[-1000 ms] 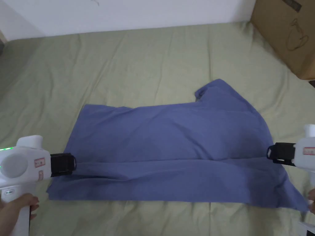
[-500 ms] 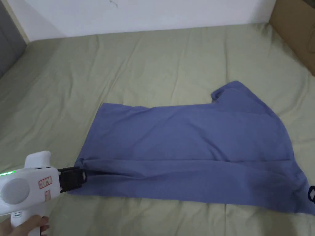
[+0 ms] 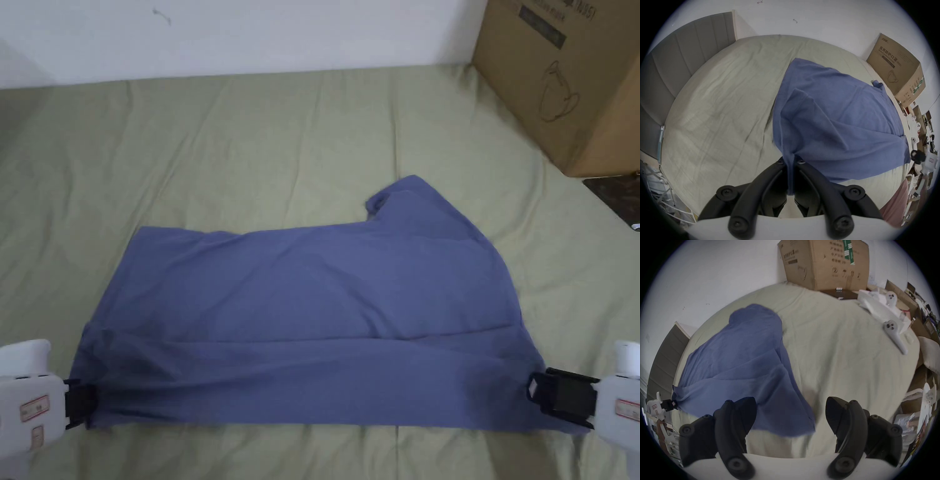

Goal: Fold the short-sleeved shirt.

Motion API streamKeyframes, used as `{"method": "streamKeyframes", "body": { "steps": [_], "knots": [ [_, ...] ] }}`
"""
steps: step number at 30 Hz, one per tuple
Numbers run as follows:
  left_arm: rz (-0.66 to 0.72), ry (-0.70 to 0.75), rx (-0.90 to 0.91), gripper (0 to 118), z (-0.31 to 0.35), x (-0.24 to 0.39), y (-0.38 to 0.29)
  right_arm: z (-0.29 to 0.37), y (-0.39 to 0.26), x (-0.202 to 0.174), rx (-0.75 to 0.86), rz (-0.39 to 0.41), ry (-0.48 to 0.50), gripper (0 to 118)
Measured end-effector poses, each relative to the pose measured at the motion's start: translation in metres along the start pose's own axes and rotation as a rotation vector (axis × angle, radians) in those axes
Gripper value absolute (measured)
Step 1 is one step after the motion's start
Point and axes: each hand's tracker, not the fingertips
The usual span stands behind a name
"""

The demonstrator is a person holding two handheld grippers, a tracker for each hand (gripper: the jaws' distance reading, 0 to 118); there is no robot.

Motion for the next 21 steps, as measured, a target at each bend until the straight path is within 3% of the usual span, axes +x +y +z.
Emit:
{"method": "streamKeyframes", "body": {
  "steps": [1,2,3,4,7,10,15,21],
  "knots": [
    [0.011,-0.01,0.003,5,0.003,-0.002,0.0,-0.012,0.001,-0.001,-0.059,-0.019,0.019,78],
    [0.016,-0.015,0.001,5,0.005,-0.003,0.001,-0.022,0.0,-0.002,-0.097,-0.028,0.038,33],
    [0.015,-0.017,0.001,5,0.008,-0.002,0.002,-0.031,-0.004,-0.006,-0.139,-0.017,0.022,11],
    [0.015,-0.022,-0.001,5,0.011,-0.002,0.002,-0.031,-0.009,-0.012,-0.131,-0.021,0.023,10],
    [-0.008,-0.021,-0.002,5,0.021,-0.003,-0.003,-0.017,-0.008,-0.025,-0.093,0.102,-0.028,7],
    [-0.022,-0.01,-0.012,5,0.032,-0.006,-0.01,-0.005,0.0,-0.021,-0.098,0.091,-0.002,6],
    [-0.038,0.007,-0.025,5,0.063,-0.007,-0.039,0.033,0.003,-0.007,-0.08,0.138,0.023,6],
    [-0.018,0.028,-0.1,5,0.078,-0.011,-0.105,0.049,-0.04,0.012,-0.139,0.164,0.022,6]
  ]
}}
